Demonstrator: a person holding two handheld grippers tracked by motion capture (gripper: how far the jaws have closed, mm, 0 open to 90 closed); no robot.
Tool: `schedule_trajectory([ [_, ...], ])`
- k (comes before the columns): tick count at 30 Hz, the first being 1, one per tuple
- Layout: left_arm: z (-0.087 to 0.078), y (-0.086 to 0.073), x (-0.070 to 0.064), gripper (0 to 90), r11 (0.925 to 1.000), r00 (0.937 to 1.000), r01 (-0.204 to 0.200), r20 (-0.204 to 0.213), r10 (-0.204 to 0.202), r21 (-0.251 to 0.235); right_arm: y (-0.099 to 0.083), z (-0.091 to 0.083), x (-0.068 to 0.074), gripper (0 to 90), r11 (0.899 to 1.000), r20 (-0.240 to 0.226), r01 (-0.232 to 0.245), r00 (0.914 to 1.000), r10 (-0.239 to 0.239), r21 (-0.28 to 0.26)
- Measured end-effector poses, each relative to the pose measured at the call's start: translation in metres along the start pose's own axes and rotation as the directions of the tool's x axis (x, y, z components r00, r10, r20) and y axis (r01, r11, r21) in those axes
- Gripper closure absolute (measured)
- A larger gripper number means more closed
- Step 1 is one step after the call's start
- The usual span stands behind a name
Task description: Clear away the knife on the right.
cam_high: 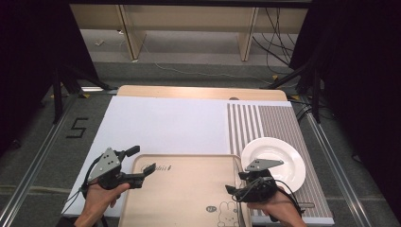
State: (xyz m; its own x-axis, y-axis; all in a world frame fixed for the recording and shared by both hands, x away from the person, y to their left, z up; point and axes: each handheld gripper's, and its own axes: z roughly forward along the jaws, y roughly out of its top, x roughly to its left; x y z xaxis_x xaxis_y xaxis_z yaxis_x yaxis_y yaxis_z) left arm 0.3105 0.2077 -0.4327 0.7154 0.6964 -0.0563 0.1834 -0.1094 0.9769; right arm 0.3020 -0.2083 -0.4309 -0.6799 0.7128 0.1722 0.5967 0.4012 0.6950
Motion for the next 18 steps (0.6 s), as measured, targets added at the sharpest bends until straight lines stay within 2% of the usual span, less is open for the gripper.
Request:
schedule_trajectory([
  [4,0.002,0.000,-0.001,16.0,1.0000,1.0000,-0.004,0.004,0.004,0.005,-0.001,-0.008,-0.004,27.5,1.000,-0.019,-0.012,0.9997,0.013,0.027],
  [7,0.002,-0.001,-0.002,16.0,1.0000,1.0000,0.001,0.006,-0.001,0.006,-0.003,-0.011,-0.007,25.8,1.000,-0.014,-0.020,0.9997,0.020,0.012],
  [8,0.002,-0.001,-0.002,16.0,1.0000,1.0000,0.002,0.007,-0.002,0.006,-0.005,-0.010,-0.007,25.6,0.999,0.003,-0.031,0.9995,0.031,-0.024],
  [9,0.002,-0.001,-0.002,16.0,1.0000,1.0000,0.002,0.007,-0.002,0.006,-0.005,-0.013,-0.009,25.6,0.999,-0.007,-0.033,0.9994,0.033,-0.003],
  [12,0.001,-0.001,-0.004,16.0,0.9999,1.0000,-0.001,0.007,0.001,0.010,-0.008,-0.018,-0.012,25.0,0.999,-0.005,-0.036,0.9993,0.036,0.011],
  [14,0.001,-0.001,-0.005,16.0,1.0000,0.9999,0.002,0.014,-0.002,0.002,-0.010,-0.020,-0.014,24.7,0.999,0.006,-0.034,0.9994,0.034,-0.002],
  [18,-0.001,-0.001,-0.007,16.0,1.0000,0.9998,-0.003,0.018,0.003,0.004,-0.015,-0.026,-0.016,23.5,0.998,0.019,-0.064,0.9978,0.064,-0.024],
])
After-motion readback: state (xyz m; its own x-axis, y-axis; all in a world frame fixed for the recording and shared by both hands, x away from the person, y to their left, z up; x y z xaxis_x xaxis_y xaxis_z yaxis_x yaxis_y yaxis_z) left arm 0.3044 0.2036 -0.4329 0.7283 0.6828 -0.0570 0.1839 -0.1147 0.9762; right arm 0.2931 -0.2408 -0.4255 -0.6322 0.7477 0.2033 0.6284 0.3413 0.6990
